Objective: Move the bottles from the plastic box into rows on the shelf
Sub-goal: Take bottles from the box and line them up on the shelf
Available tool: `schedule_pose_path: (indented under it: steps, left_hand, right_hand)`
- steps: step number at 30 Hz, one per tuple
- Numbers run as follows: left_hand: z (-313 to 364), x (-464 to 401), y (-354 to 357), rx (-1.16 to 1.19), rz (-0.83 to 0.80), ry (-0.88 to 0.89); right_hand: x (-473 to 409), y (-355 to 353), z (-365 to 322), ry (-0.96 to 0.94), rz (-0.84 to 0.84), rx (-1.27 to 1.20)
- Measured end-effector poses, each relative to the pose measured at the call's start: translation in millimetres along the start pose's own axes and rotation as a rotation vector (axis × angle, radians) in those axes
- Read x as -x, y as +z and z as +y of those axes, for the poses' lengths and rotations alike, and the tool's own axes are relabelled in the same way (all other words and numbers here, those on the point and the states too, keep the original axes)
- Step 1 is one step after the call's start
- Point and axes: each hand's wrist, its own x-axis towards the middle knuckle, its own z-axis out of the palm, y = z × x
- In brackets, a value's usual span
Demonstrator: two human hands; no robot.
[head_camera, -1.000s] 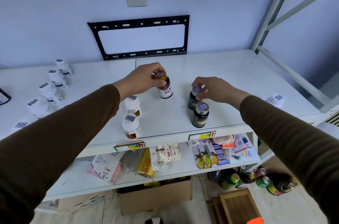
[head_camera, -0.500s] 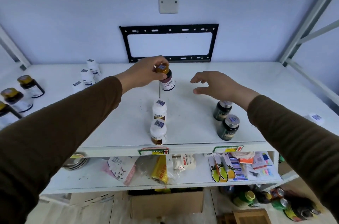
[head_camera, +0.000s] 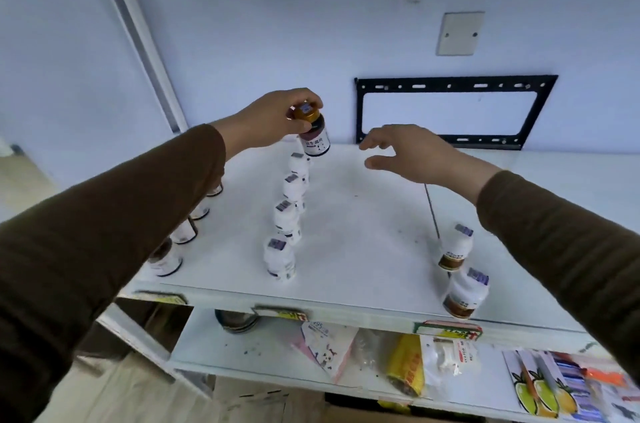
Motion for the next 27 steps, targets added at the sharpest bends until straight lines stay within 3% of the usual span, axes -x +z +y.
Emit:
schedule_pose_path:
  steps: [5,12,20,27]
  left_hand:
    - [-80.0,12.7,-64.3,-0.063,-0.004,0.013]
    - [-181.1,6.3,-98.9,-0.133,-0.048,-0.031]
    - [-263.9,-12.6,-92.8,-0.155,-0.147,-0.125]
    - [-290.1,-28.0,-59.3,-0.150,-0.231,-0.119]
  right_hand:
    - [-50.5,30.6,-72.5,0.014,0.050,-0.043]
    - [-88.8,70.9,-127.9,0.045,0.021,-0.054]
    - [-110.8,85.3,-139.5,0.073,-0.003,-0.011]
    - [-111.0,93.0,-131.2,0.174,-0.028,0.005]
